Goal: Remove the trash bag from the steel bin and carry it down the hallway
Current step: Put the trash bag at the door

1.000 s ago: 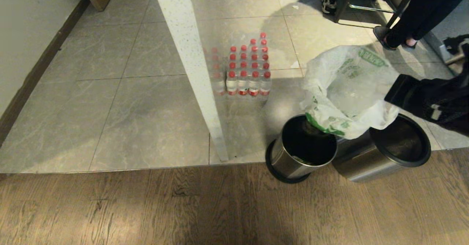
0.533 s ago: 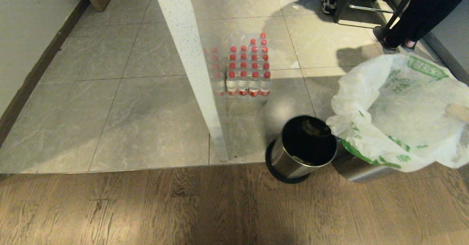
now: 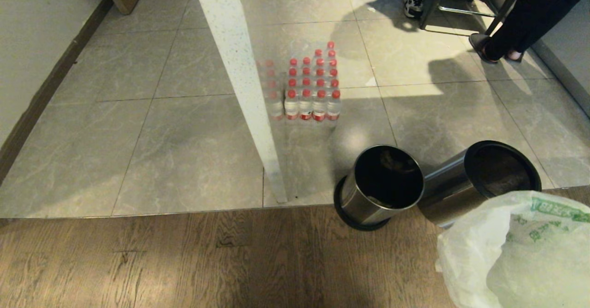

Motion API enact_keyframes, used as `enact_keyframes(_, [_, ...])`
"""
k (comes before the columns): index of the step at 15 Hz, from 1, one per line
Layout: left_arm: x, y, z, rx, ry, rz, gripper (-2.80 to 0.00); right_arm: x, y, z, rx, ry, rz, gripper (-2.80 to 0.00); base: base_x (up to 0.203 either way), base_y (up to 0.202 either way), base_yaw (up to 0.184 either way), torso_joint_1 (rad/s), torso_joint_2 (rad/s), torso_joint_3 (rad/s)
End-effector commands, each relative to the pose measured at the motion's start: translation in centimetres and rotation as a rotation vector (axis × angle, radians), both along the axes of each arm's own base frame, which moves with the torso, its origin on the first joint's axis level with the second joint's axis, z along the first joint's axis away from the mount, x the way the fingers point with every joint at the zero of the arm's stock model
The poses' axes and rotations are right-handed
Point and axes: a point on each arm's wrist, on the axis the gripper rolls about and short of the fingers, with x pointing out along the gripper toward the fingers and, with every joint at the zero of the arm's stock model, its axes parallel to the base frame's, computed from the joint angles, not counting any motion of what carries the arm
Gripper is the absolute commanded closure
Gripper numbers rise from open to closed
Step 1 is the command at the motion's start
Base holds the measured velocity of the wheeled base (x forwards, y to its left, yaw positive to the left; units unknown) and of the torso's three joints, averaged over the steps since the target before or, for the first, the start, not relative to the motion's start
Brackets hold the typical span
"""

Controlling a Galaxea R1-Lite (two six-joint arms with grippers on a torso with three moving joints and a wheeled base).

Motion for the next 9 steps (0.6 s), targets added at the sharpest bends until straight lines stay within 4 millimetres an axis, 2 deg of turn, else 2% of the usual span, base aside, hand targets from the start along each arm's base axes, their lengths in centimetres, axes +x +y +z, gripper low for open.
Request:
enact_keyframes(1, [0.0, 0.0, 0.0, -0.001, -0.002, 0.000, 0.00, -2.3, 0.0, -2.5, -0.018, -0.103, -0.034, 0.00, 0.000, 0.000, 0.000, 0.000, 0.00, 0.000])
enact_keyframes(3, [0.0, 0.0, 0.0, -0.002, -0.002, 0.000, 0.00, -3.5, -0.1, -4.8, -0.031, -0.152, -0.049, 0.00, 0.000, 0.000, 0.000, 0.000, 0.00, 0.000])
enact_keyframes(5, [0.0, 0.0, 0.0, 0.000, -0.002, 0.000, 0.00, -3.2, -0.2, -6.3, -0.040, -0.135, -0.063, 0.00, 0.000, 0.000, 0.000, 0.000, 0.00, 0.000])
enact_keyframes(7, [0.0, 0.0, 0.0, 0.000, -0.001, 0.000, 0.00, -2.6, -0.2, -6.7, -0.058, -0.202, -0.060, 0.00, 0.000, 0.000, 0.000, 0.000, 0.00, 0.000])
enact_keyframes(9, [0.0, 0.0, 0.0, 0.000, -0.002, 0.000, 0.00, -2.5, -0.2, -6.9, -0.068, -0.182, -0.054, 0.00, 0.000, 0.000, 0.000, 0.000, 0.00, 0.000])
